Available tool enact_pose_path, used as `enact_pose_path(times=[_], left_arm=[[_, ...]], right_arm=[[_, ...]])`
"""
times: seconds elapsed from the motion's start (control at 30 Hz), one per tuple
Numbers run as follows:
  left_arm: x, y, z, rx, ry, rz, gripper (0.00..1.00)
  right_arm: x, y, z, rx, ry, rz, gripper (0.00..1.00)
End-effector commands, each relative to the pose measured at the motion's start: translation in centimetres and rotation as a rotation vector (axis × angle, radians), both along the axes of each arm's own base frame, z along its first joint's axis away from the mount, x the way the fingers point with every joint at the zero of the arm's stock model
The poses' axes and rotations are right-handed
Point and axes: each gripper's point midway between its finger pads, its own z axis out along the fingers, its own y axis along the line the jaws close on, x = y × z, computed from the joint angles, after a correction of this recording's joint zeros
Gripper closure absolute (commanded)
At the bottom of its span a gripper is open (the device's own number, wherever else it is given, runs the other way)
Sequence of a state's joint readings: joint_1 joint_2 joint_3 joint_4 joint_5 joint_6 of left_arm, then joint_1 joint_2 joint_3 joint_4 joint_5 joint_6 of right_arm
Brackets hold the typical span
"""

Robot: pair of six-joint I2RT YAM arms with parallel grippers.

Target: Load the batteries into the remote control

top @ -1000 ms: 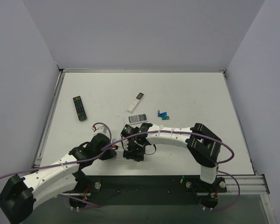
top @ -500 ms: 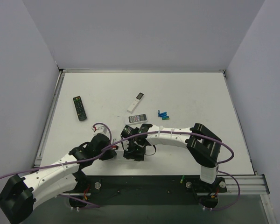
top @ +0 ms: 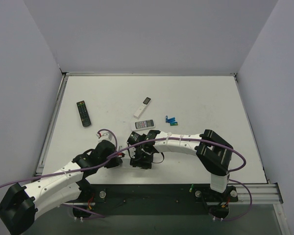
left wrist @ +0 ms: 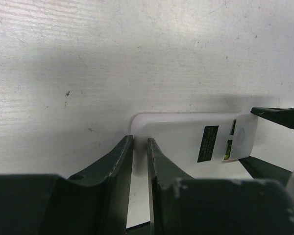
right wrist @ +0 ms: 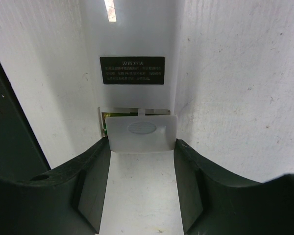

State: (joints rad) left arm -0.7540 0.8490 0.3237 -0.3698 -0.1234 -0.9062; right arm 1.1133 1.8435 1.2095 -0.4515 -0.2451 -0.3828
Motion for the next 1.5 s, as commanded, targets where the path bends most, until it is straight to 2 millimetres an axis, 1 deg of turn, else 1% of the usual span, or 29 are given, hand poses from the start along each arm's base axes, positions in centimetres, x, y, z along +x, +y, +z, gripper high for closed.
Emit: enact_pose_path(times=[0.0,0.1,0.2,0.43,0.6,0.7,0.83,0.87,1.07,1.2,1.37,1.47], left_arm=[[-0.5,-0.6,0.1,-0.015,0.0,-0.042,0.74],[-0.5,-0.6,0.2,-0.017,0.0,-0.043,0.74],[-0.5,-0.6,0.2,-0.018,-0.001,-0.043,0.74],[-0.6,-0.6,0.3,-0.023,-0.005,-0.044,0.74],[-0.6,-0.7,0.3,-0.027,-0.006,-0.044,0.73],[-0.5,-0.7,0.4,-0.033,-0.009,-0.04,0.72],[-0.5,-0.6,0.6,-0.037,-0.019,-0.031,0.69],[-0.4,-0.6,0.7,-0.041,-0.025,-0.028,0.67],[-0.1,-0.2,1.4,-0.06,-0.056,0.005,0.6],[-0.1,0.1,1.7,-0.067,-0.067,0.025,0.59],[-0.1,0.2,1.7,-0.071,-0.07,0.03,0.54],[0.0,0.2,1.7,-0.073,-0.072,0.032,0.52]], right_arm=[[-0.1,-1.1,-0.2,-0.03,0.003,-0.03,0.58],[0.0,-1.0,-0.2,-0.026,0.0,-0.033,0.55],[0.2,-0.9,-0.2,-0.025,-0.008,-0.036,0.55],[-0.1,-0.8,0.0,-0.017,0.005,-0.033,0.53],[-0.3,-0.8,0.0,-0.012,0.013,-0.03,0.49],[-0.3,-0.7,0.1,-0.007,0.012,-0.033,0.49],[-0.3,-0.7,0.2,-0.006,0.014,-0.031,0.49],[-0.3,-0.6,0.2,-0.004,0.015,-0.03,0.49],[-0.4,-0.6,0.2,-0.002,0.015,-0.029,0.49],[-0.2,-0.4,0.5,0.007,0.014,-0.031,0.49],[-0.3,-0.1,0.9,0.023,0.019,-0.031,0.49],[-0.4,0.0,1.1,0.033,0.027,-0.031,0.46]])
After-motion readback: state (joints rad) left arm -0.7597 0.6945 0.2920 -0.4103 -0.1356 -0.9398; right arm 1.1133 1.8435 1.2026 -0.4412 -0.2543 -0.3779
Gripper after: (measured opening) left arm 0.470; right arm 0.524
